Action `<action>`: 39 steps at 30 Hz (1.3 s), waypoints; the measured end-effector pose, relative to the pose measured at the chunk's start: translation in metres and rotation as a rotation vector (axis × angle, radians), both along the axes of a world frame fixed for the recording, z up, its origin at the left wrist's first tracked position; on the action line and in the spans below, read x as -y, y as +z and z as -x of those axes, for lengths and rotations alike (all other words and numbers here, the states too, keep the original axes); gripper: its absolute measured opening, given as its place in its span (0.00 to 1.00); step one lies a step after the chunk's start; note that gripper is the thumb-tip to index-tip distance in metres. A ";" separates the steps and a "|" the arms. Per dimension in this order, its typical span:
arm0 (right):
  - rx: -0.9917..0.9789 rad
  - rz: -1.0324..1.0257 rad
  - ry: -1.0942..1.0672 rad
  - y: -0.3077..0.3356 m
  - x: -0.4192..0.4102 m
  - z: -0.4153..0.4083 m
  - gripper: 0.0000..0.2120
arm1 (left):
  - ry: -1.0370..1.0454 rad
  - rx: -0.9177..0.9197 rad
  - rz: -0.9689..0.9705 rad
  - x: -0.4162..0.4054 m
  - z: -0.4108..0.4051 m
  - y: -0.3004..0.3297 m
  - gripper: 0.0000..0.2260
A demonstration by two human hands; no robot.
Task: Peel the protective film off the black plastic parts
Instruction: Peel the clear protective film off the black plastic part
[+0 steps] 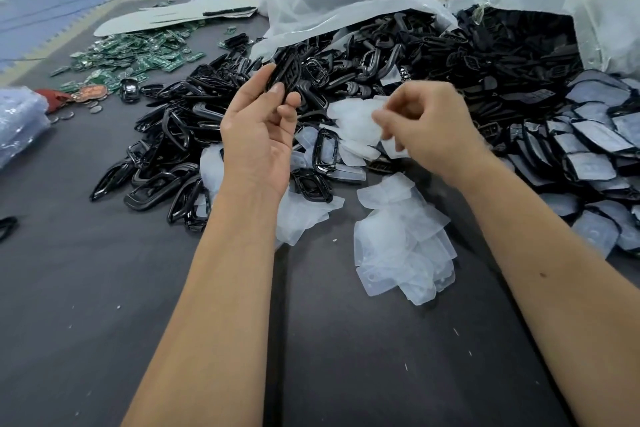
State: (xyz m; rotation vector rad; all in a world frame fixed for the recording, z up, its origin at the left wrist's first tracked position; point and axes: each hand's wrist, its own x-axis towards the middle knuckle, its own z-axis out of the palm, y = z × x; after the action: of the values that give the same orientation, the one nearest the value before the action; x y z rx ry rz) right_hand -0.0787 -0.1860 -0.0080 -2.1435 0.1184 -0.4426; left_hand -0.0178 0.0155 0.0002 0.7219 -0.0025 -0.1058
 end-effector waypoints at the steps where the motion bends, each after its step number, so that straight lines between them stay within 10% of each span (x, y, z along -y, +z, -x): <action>1: -0.085 0.156 0.100 0.004 0.001 0.001 0.07 | 0.000 0.004 -0.009 0.000 0.000 0.000 0.11; 7: -0.534 0.441 0.420 0.024 -0.004 0.004 0.09 | -0.018 0.030 -0.099 0.004 0.003 -0.001 0.11; 13: -0.289 0.217 0.336 0.023 0.003 0.007 0.09 | -0.024 0.024 -0.138 0.007 0.005 -0.001 0.11; 30: -0.615 0.338 0.247 0.035 0.012 0.011 0.20 | -0.063 0.044 -0.288 0.018 0.010 -0.005 0.11; 39: -0.391 0.147 0.344 0.038 0.029 0.015 0.06 | -0.059 0.034 -0.293 0.018 0.009 -0.006 0.11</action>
State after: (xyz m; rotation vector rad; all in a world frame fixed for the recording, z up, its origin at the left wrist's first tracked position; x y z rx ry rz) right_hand -0.0935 -0.2149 0.0299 -2.3142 -0.0668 0.1755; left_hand -0.0268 -0.0026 -0.0059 1.0162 -0.0420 -0.1523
